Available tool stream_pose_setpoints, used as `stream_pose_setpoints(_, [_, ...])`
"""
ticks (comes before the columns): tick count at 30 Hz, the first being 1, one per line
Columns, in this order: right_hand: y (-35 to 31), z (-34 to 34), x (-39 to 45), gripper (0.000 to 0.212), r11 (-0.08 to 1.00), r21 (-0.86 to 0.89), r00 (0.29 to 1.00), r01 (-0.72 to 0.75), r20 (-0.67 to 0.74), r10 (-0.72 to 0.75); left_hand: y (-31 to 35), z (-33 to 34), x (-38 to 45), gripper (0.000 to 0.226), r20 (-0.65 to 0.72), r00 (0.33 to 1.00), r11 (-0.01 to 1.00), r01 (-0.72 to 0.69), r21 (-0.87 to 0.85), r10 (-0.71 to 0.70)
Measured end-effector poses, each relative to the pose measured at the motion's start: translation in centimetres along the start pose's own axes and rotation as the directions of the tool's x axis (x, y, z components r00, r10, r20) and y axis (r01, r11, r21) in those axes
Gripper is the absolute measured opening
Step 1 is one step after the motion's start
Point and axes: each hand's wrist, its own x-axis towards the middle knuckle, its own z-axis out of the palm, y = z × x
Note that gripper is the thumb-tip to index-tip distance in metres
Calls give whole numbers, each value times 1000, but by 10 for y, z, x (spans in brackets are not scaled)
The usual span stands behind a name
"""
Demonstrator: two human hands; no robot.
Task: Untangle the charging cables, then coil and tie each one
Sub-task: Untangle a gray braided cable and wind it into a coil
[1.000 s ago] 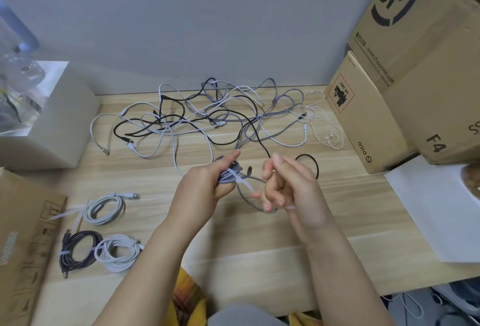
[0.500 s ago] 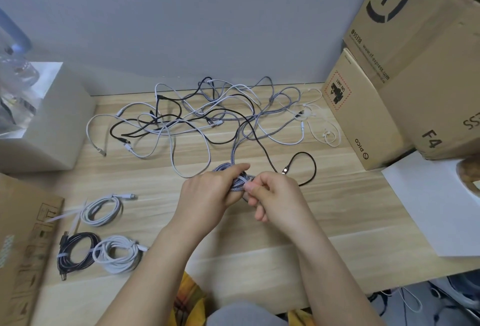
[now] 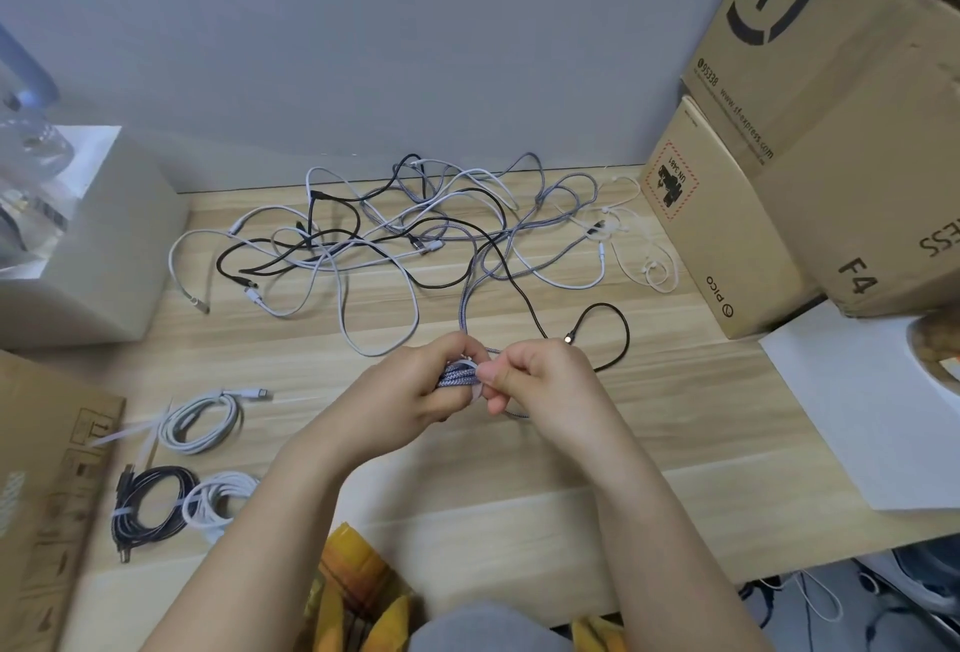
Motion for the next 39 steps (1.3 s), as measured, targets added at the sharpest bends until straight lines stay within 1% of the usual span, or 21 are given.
stream_pose_setpoints(4, [-1,-1,0,32,1000,-11,1000,6,18,-6,1,1,-2,12,68,998,981,0,-195,14])
stream_pose_setpoints(7, [-2,-2,0,34,1000,6,1000,21,13,-21,3,2,-4,11,73,997,963,6,-269,14])
stream_pose_setpoints(10, [-1,-3,0,35,999,31,999,28,21,-28,5,3,-4,12,77,997,954,22,-300,1])
stream_pose_setpoints(13, [2,-3,1,34,998,54,999,30,18,-31,8,6,-5,12,31,999,955,45,-294,-38])
stream_pose_setpoints(16, [3,-4,1,33,998,61,999,28,22,-29,11,8,-4,14,-5,998,968,63,-243,-66])
stream_pose_setpoints(17, [3,-4,0,33,997,71,999,26,17,-27,13,9,-4,18,-16,997,962,70,-262,-77])
stream_pose_setpoints(19, [2,-3,-1,32,995,93,999,29,-17,-28,17,12,-4,26,-81,988,922,95,-375,-135])
stream_pose_setpoints(21, [0,-3,-2,31,992,119,998,33,-54,-27,21,13,-5,29,-153,976,902,78,-424,-156])
stream_pose_setpoints(23, [0,-3,-2,31,992,117,996,34,-88,-24,22,13,-8,29,-188,975,928,42,-369,-118])
stream_pose_setpoints(24, [0,-2,-2,31,995,98,994,33,-110,-22,21,12,-8,31,-197,975,949,38,-313,-104])
stream_pose_setpoints(27, [2,1,-2,33,999,53,985,0,-171,9,22,9,-10,36,-196,977,996,79,-40,-85])
stream_pose_setpoints(28, [2,4,-2,36,998,60,985,-16,-173,26,23,9,-11,39,-204,977,996,78,44,-67])
stream_pose_setpoints(30, [0,8,-1,39,992,116,988,-41,-144,58,22,10,-11,41,-248,968,993,56,102,-29])
stream_pose_setpoints(32, [-2,10,-2,41,969,237,991,-64,-99,90,18,10,-11,38,-292,956,999,31,44,-17])
stream_pose_setpoints(34, [-5,9,-5,42,917,387,991,-99,-47,127,14,12,-11,39,-319,948,997,2,-72,-24])
stream_pose_setpoints(36, [-8,8,-9,42,853,503,987,-139,4,158,11,14,-9,39,-349,937,982,-31,-185,-36])
stream_pose_setpoints(38, [-11,8,-11,40,798,581,985,-160,43,166,10,15,-5,38,-368,928,944,-74,-321,-52])
stream_pose_setpoints(39, [-12,8,-11,40,775,610,985,-162,55,163,11,15,-3,39,-370,927,909,-102,-405,-61])
